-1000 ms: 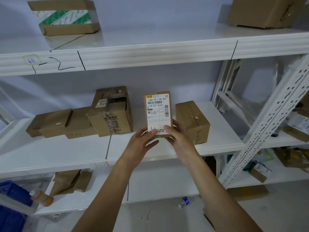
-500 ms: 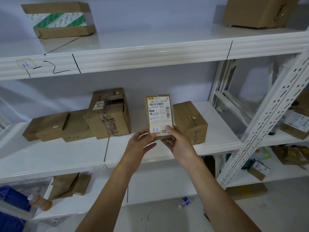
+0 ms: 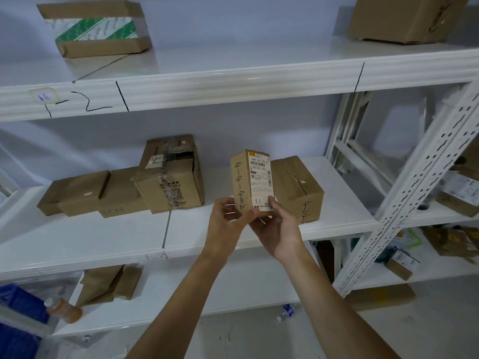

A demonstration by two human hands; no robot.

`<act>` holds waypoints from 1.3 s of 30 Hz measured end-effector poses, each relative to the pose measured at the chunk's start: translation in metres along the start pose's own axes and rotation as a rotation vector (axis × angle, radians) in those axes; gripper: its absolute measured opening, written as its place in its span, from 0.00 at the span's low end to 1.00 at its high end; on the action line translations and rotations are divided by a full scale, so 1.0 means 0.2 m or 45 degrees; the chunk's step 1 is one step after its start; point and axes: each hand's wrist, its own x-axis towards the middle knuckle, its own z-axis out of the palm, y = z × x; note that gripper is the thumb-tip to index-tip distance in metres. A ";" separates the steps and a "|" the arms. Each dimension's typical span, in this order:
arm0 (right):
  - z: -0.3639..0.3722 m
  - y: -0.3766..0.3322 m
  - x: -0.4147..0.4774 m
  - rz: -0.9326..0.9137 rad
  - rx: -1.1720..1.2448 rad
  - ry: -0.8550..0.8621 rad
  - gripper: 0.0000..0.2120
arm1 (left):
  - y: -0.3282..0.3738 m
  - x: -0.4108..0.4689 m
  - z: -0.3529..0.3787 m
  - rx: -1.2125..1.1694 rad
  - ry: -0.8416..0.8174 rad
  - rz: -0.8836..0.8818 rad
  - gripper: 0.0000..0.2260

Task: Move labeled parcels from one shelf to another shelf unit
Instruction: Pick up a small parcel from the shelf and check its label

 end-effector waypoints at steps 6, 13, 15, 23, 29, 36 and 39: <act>0.04 -0.04 0.01 -0.197 -0.502 0.083 0.15 | -0.04 0.02 -0.08 -0.236 -0.139 -0.151 0.17; 0.15 0.05 -0.04 -0.627 -1.035 0.266 0.25 | -0.06 0.05 -0.06 -0.536 -0.180 -0.339 0.17; 0.16 0.09 -0.06 -0.722 -1.091 0.278 0.28 | -0.06 0.06 -0.06 -0.579 -0.192 -0.363 0.22; 0.17 0.12 -0.08 -0.755 -1.146 0.208 0.28 | -0.08 0.06 -0.10 -0.558 -0.204 -0.307 0.17; 0.14 0.03 -0.08 -0.557 -1.147 0.131 0.23 | -0.09 0.05 -0.15 -0.387 -0.108 -0.163 0.16; 0.14 -0.04 -0.08 -0.438 -1.141 0.044 0.30 | -0.04 0.02 -0.16 -0.243 -0.032 -0.003 0.17; 0.15 -0.05 -0.08 -0.459 -1.140 -0.012 0.25 | 0.00 0.01 -0.15 -0.191 -0.019 0.069 0.17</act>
